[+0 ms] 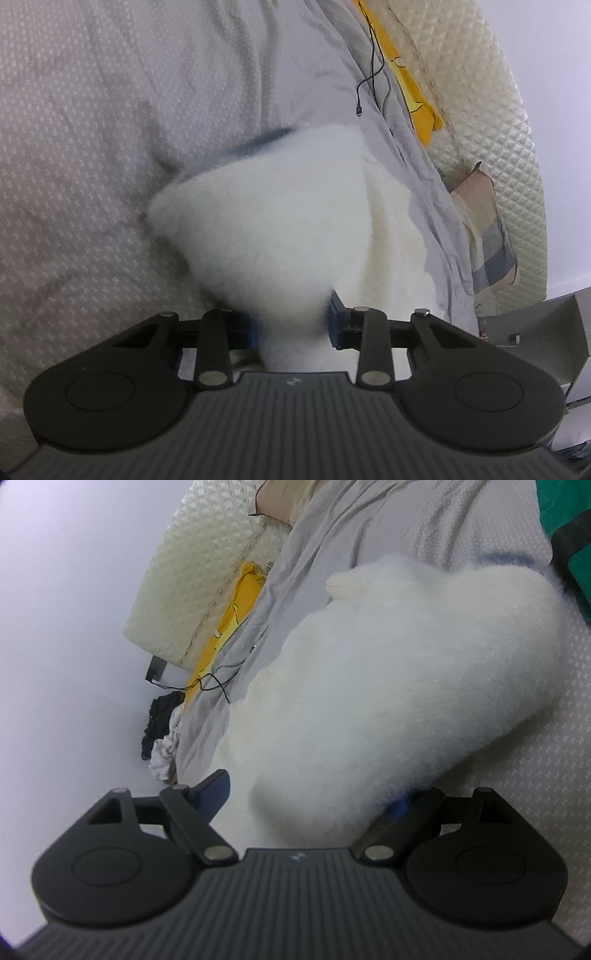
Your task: Fold large clothes
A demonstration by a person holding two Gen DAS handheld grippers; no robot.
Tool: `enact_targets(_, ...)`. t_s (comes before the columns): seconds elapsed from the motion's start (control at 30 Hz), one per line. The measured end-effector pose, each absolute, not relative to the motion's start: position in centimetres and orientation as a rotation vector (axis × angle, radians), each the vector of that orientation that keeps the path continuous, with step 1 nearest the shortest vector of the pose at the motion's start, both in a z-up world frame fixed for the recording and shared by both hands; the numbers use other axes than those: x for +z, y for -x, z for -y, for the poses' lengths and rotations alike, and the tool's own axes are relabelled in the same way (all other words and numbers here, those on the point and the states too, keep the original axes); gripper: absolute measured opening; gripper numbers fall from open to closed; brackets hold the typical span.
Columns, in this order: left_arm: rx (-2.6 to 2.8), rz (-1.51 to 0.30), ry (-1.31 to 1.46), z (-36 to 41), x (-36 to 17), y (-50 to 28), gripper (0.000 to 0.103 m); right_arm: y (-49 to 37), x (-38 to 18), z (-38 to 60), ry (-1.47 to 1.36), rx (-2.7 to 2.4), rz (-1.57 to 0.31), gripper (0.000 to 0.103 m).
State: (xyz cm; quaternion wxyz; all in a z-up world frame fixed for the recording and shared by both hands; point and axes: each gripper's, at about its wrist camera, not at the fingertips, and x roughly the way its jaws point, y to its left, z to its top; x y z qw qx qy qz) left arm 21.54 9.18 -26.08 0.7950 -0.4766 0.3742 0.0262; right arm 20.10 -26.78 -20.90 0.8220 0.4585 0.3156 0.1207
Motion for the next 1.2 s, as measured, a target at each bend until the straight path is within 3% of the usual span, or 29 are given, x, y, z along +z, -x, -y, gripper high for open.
enact_targets(0.33, 0.056, -0.796, 1.019, -9.6, -26.1, -21.3, 0.038, -20.9, -23.5, 26.1, -1.039, 0.253, -0.787, 0.087)
enact_targets(0.53, 0.053, -0.788, 1.021, -9.7, -26.1, -21.6, 0.037, -21.1, -22.9, 27.3, -1.031, 0.184, -0.709, 0.084)
enact_targets(0.8, 0.04, -0.743, 0.945, -8.8, -24.5, -21.7, 0.034, -21.1, -22.5, 27.6, -1.01, 0.154, -0.677, 0.048)
enact_targets(0.9, 0.018, -0.708, 0.91, -8.5, -23.4, -21.2, 0.032, -20.6, -21.8, 27.7, -0.987, 0.165, -0.639, 0.042)
enact_targets(1.2, -0.054, -0.605, 0.803, -8.0, -18.5, -17.3, 0.031, -17.1, -19.0, 28.0, -0.97, 0.217, -0.566, 0.041)
